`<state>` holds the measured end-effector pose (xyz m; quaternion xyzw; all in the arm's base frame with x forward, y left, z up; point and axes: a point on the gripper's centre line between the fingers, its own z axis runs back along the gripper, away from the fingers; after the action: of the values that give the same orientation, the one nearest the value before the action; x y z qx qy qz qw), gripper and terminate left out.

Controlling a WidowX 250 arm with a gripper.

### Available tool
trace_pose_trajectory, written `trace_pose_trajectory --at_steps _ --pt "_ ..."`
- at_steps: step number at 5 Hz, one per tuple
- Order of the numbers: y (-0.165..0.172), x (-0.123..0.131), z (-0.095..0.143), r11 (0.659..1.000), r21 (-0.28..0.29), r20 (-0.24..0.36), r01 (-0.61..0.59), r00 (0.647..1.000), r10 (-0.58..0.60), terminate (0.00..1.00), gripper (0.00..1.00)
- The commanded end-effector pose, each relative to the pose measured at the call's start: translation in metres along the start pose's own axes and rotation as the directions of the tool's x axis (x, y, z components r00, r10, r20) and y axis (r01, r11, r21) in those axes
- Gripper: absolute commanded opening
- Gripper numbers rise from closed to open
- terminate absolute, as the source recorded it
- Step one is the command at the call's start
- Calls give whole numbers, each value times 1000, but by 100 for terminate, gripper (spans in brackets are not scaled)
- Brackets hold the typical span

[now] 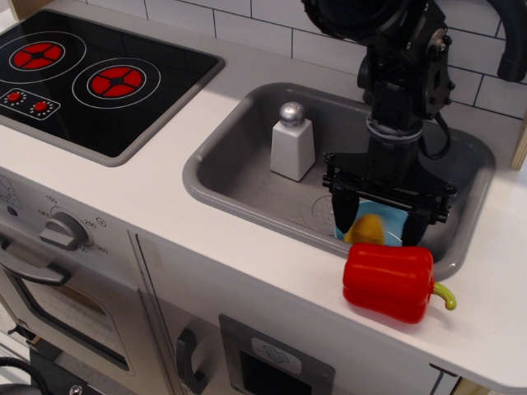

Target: Put corn in bowl sink

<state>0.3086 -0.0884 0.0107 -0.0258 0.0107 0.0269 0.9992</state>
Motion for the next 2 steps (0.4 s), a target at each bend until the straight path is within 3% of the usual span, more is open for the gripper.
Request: trace_pose_trajectory --at_steps 1,2 --pt "3 14 32 999 -47 55 -22 998 25 0 100" --pt "5 17 47 997 -61 79 -37 996 42 0 100"
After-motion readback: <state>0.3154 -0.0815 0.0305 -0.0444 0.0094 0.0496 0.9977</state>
